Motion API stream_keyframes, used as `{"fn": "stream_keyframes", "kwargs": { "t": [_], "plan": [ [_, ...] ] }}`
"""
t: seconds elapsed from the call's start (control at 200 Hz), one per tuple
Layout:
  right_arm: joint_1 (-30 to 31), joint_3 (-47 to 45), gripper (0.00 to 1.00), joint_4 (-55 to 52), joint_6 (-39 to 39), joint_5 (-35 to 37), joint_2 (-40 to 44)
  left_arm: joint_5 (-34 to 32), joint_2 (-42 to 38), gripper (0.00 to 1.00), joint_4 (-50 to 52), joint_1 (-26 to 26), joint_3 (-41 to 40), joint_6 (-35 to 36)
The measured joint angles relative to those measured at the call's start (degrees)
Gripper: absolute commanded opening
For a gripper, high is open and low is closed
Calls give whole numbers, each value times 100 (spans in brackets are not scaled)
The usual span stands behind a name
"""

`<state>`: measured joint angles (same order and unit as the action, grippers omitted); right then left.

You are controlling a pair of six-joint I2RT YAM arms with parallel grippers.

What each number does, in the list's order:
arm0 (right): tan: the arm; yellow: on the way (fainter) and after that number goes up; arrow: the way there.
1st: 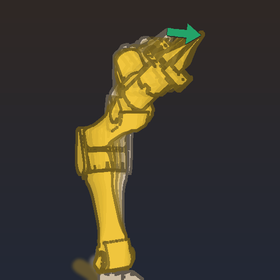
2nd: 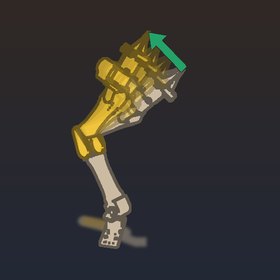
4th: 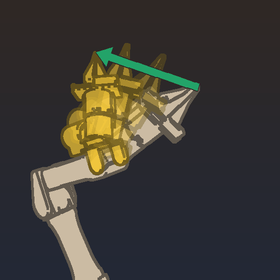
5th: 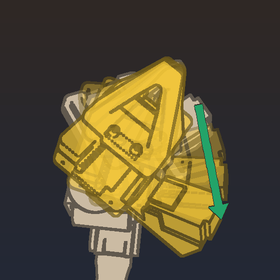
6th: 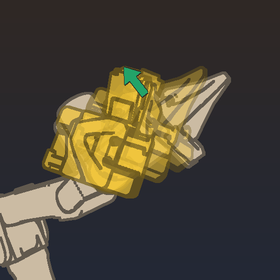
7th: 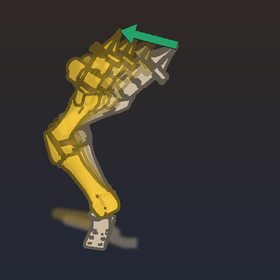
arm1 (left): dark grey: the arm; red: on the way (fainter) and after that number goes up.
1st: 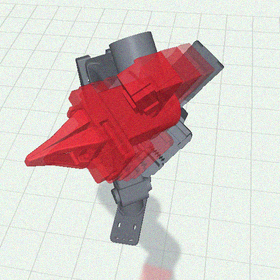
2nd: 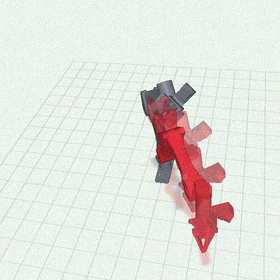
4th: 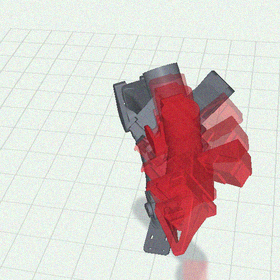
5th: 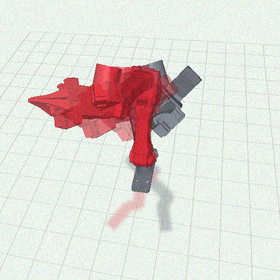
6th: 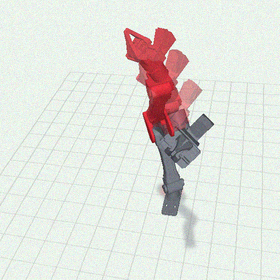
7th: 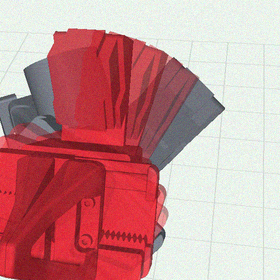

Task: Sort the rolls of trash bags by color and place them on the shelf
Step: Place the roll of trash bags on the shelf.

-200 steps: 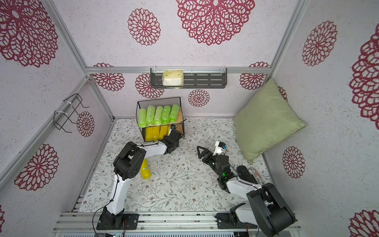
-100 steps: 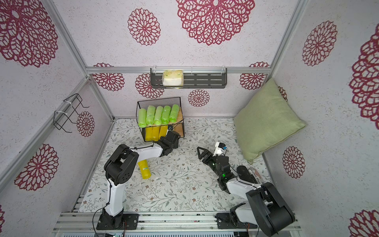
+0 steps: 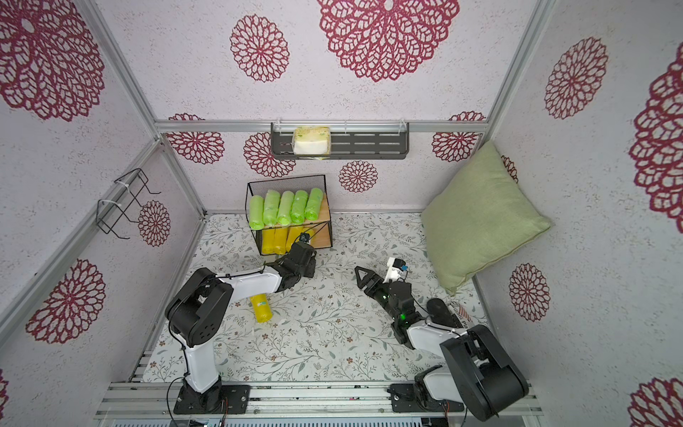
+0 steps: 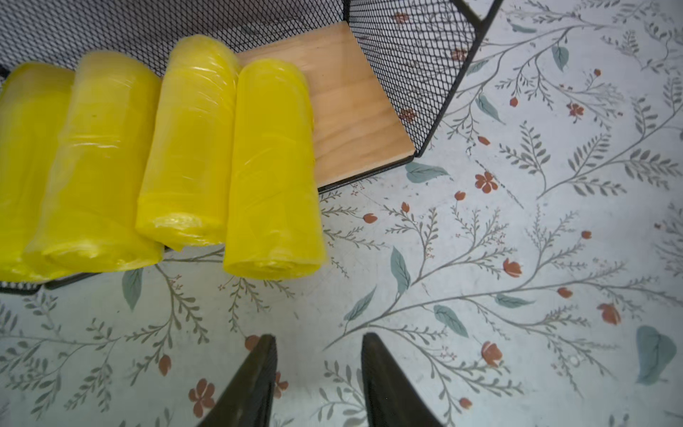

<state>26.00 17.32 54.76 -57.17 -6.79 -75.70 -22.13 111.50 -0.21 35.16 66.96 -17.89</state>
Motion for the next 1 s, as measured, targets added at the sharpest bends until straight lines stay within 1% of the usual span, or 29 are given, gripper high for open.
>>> {"fn": "stream_keyframes", "kwargs": {
  "t": [0.235,0.605,0.88,1.0],
  "plan": [
    [0,0,78,48,-9,-79,-48,-35,544,33,-74,-144,286,278],
    [0,-13,77,70,-42,-76,-48,-9,1078,32,-85,-247,1069,378],
    [0,-13,77,70,-44,-81,-48,-7,1458,39,-22,-337,1648,321],
    [0,-13,77,70,-46,-81,-48,4,1519,44,2,-350,1690,293]
  ]
}}
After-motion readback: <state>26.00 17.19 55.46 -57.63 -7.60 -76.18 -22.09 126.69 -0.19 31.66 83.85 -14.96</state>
